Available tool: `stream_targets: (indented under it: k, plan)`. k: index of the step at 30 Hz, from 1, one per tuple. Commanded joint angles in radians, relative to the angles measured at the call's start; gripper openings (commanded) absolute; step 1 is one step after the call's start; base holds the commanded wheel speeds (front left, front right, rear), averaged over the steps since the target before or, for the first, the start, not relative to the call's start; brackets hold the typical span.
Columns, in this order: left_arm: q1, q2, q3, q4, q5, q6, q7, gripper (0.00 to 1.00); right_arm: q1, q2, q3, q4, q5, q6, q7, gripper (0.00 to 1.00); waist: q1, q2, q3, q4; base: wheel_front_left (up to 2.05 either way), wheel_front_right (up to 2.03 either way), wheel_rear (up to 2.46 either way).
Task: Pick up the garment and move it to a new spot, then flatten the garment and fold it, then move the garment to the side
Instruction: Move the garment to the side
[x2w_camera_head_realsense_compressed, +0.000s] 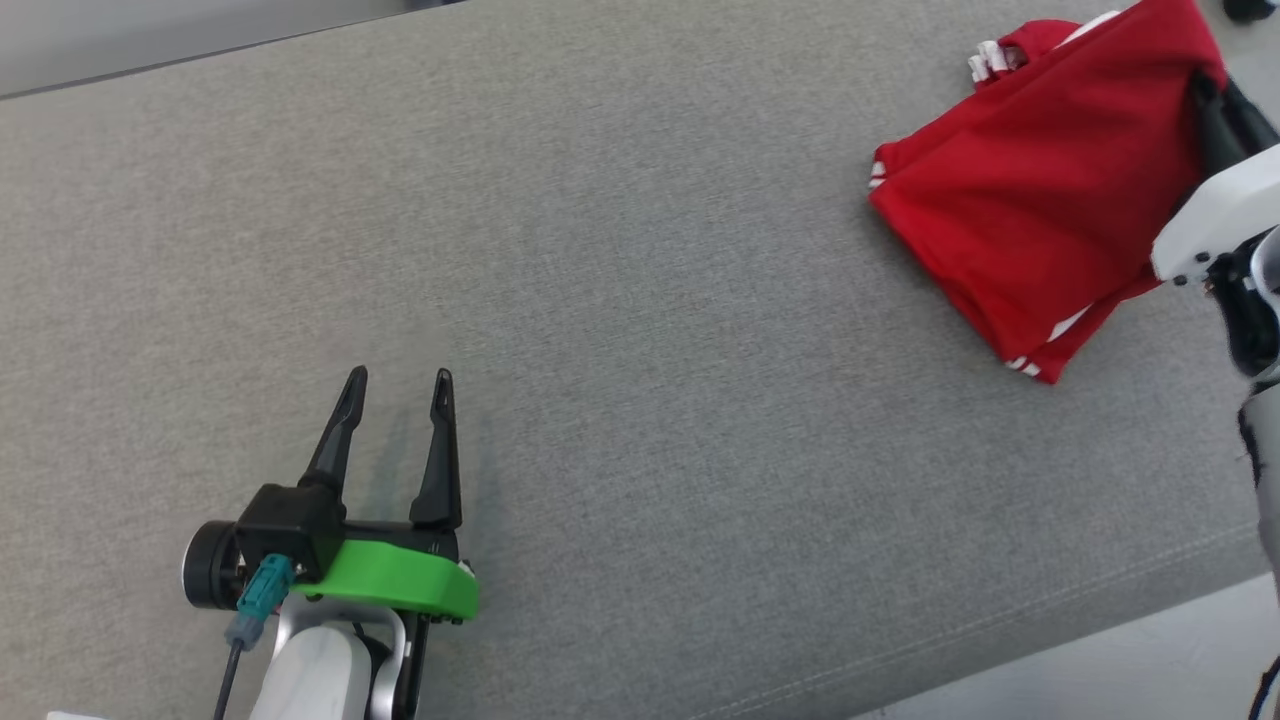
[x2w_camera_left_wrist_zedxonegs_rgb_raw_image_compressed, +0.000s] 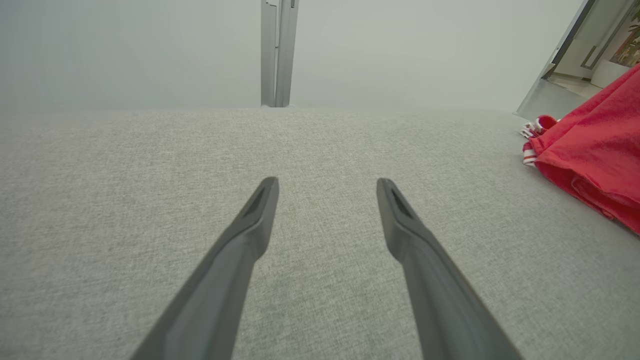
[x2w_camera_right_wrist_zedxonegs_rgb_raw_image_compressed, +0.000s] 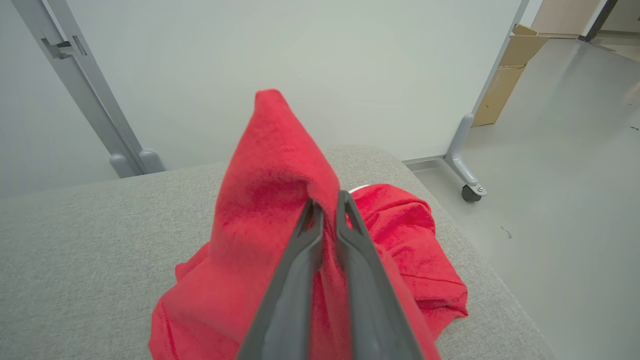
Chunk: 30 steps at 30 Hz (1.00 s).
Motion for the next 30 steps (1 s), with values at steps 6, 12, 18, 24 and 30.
stream_targets:
  k: [6, 12, 18, 24, 30]
  plan:
    - [-0.019, -0.006, -0.007, -0.012, -0.010, 0.006, 0.000, 1.00, -0.061, -0.063, -0.089, 0.049, -0.052, -0.002, 0.025, 0.00, 0.0000, 0.0000, 0.011, 0.106, 0.00, 0.00, 0.00]
    - [-0.019, -0.009, -0.003, -0.022, -0.006, 0.004, 0.000, 1.00, -0.096, -0.120, -0.224, 0.080, -0.093, -0.002, 0.029, 0.00, 0.0000, 0.0000, 0.033, 0.146, 0.00, 0.00, 0.00]
    - [-0.029, -0.010, -0.005, -0.026, 0.007, -0.004, 0.000, 1.00, -0.133, -0.121, -0.387, 0.122, -0.133, -0.002, 0.031, 0.00, 0.0000, 0.0000, 0.069, 0.168, 0.00, 0.00, 0.00]
    - [-0.041, -0.011, -0.008, -0.024, 0.018, -0.011, 0.000, 1.00, -0.150, -0.110, -0.572, 0.178, -0.258, -0.002, -0.031, 0.82, 0.0000, 0.0000, 0.099, 0.183, 0.00, 0.00, 0.00]
    - [-0.047, -0.011, -0.003, -0.018, 0.024, -0.014, 0.000, 1.00, -0.176, -0.067, -0.681, 0.239, -0.374, -0.001, -0.135, 1.00, 0.0000, 0.0000, 0.103, 0.184, 0.00, 0.00, 0.00]
